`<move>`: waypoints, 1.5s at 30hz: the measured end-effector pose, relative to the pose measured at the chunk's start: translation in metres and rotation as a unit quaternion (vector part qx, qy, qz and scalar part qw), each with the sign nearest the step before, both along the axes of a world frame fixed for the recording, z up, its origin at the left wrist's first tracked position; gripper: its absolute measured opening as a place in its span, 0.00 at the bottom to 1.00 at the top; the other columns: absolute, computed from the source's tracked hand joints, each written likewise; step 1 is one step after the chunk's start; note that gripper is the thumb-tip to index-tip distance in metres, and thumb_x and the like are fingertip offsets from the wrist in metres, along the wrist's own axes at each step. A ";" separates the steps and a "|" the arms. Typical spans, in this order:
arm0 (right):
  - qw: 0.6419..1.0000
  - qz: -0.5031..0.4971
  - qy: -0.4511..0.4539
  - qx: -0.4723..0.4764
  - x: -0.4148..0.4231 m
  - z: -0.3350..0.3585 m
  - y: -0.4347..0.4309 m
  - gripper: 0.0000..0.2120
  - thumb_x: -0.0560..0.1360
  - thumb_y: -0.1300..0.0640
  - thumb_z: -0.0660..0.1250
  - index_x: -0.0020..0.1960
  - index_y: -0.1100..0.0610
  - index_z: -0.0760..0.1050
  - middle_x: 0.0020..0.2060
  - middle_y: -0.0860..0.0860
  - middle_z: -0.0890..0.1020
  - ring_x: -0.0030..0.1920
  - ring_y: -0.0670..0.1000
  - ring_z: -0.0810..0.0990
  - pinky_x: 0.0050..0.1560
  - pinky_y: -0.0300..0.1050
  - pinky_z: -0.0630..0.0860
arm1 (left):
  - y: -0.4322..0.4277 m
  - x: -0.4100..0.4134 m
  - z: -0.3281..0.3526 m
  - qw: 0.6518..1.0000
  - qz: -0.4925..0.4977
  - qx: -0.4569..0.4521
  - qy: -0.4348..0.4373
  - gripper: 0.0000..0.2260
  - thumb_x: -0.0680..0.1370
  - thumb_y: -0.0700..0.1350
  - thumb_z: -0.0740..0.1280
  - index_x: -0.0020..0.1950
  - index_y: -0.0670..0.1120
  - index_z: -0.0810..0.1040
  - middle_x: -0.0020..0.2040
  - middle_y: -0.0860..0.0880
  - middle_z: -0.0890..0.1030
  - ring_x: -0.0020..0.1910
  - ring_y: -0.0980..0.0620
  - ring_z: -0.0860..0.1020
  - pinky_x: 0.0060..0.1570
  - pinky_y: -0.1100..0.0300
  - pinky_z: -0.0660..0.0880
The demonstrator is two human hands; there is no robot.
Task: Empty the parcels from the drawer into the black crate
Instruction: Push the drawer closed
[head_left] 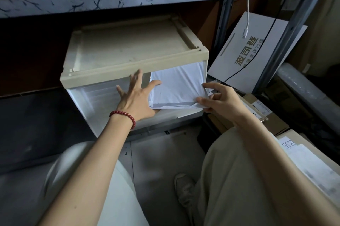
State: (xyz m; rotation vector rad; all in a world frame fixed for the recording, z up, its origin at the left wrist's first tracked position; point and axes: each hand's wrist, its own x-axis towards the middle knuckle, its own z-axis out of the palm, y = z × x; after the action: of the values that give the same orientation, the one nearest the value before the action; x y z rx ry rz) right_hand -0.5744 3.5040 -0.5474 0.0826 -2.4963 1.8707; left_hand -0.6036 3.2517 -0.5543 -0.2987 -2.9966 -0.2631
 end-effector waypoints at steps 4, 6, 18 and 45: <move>1.000 0.003 -0.009 -0.016 0.006 0.004 -0.004 0.26 0.71 0.60 0.74 0.67 0.59 0.72 0.31 0.55 0.75 0.31 0.45 0.81 0.36 0.36 0.79 | -0.010 -0.001 0.004 1.000 -0.010 0.000 0.001 0.44 0.65 0.63 0.74 0.75 0.63 0.53 0.78 0.45 0.43 0.77 0.42 0.42 0.65 0.27 0.44; 1.000 0.003 -0.012 -0.018 0.008 0.007 -0.004 0.26 0.71 0.60 0.74 0.67 0.60 0.72 0.33 0.57 0.75 0.31 0.45 0.81 0.36 0.36 0.80 | -0.014 -0.002 0.005 1.000 -0.016 0.000 0.001 0.46 0.63 0.65 0.74 0.75 0.63 0.53 0.79 0.45 0.43 0.77 0.43 0.42 0.65 0.27 0.45; 0.999 -0.013 -0.009 -0.052 0.036 0.012 0.012 0.22 0.72 0.61 0.74 0.65 0.57 0.74 0.25 0.46 0.76 0.33 0.43 0.80 0.40 0.39 0.82 | -0.008 -0.002 0.009 1.000 0.000 0.003 0.007 0.42 0.69 0.38 0.73 0.74 0.63 0.55 0.78 0.45 0.46 0.77 0.45 0.42 0.69 0.30 0.48; 0.921 -0.345 -0.027 -0.177 0.019 -0.015 0.133 0.24 0.70 0.68 0.73 0.58 0.50 0.68 0.50 0.52 0.80 0.48 0.52 0.82 0.34 0.41 0.79 | 0.198 -0.053 0.028 0.935 -0.088 0.344 -0.016 0.04 0.77 0.47 0.67 0.51 0.50 0.75 0.43 0.52 0.80 0.41 0.54 0.79 0.32 0.69 0.70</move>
State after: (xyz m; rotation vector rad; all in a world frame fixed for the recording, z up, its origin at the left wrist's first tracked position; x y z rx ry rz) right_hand -0.5557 3.6374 -0.5619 -0.7536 -1.7913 1.9310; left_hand -0.6568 3.4497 -0.5263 -0.4747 -2.6767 -1.2913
